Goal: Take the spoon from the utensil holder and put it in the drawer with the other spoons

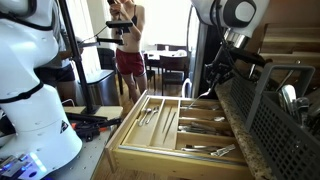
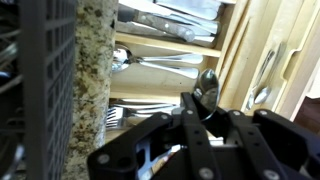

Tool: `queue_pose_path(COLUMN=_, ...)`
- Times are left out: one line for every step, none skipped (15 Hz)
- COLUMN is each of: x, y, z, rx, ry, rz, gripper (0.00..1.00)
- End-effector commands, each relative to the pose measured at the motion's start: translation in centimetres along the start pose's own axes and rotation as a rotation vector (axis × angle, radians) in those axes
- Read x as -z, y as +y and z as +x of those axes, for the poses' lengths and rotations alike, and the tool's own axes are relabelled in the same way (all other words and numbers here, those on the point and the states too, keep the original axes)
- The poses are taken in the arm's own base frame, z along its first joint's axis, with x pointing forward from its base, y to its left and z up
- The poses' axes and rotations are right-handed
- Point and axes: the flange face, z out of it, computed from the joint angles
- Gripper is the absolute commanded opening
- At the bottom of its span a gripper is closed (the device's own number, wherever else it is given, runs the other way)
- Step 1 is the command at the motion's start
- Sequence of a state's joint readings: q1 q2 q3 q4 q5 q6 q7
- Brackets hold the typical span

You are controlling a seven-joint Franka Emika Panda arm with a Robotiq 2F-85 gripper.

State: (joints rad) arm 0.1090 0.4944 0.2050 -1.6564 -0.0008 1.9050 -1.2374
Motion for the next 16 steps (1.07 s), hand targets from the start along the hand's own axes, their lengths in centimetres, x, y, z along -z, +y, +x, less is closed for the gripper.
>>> queue_pose_path(x=-0.16, y=0.01, z=0.54, rx=0.045, ry=0.007, rz=-0.002, gripper=0.05)
queue_pose_path(x=-0.30, y=0.01, z=0.66, rx=0.051, ry=0.007, rz=0.000, gripper=0.05)
queue_pose_path(x=-0.42, y=0.01, z=0.77, rx=0.057, ry=0.009, rz=0.002, gripper=0.05)
queue_pose_path(x=-0.51, y=0.01, z=0.87, rx=0.061, ry=0.010, rz=0.004, gripper=0.05)
queue_pose_path(x=-0.60, y=0.00, z=0.97, rx=0.065, ry=0.009, rz=0.006, gripper=0.05)
queue_pose_path(x=-0.65, y=-0.01, z=1.05, rx=0.069, ry=0.009, rz=0.008, gripper=0.05)
queue_pose_path(x=-0.71, y=-0.02, z=1.14, rx=0.075, ry=0.009, rz=0.008, gripper=0.05)
queue_pose_path(x=-0.75, y=-0.03, z=1.20, rx=0.080, ry=0.009, rz=0.009, gripper=0.05)
queue_pose_path(x=-0.84, y=-0.01, z=1.25, rx=0.085, ry=0.008, rz=0.010, gripper=0.05)
queue_pose_path(x=-0.91, y=0.03, z=1.27, rx=0.088, ry=0.007, rz=0.011, gripper=0.05)
queue_pose_path(x=-0.95, y=0.07, z=1.27, rx=0.090, ry=0.007, rz=0.011, gripper=0.05)
queue_pose_path(x=-0.94, y=0.08, z=1.28, rx=0.091, ry=0.006, rz=0.011, gripper=0.05)
queue_pose_path(x=-0.89, y=0.08, z=1.27, rx=0.089, ry=0.004, rz=0.014, gripper=0.09)
queue_pose_path(x=-1.01, y=-0.13, z=1.12, rx=0.069, ry=0.002, rz=0.018, gripper=0.34)
queue_pose_path(x=-1.00, y=-0.12, z=1.11, rx=0.069, ry=0.002, rz=0.018, gripper=0.09)
queue_pose_path(x=-1.00, y=-0.12, z=1.11, rx=0.069, ry=0.002, rz=0.018, gripper=0.13)
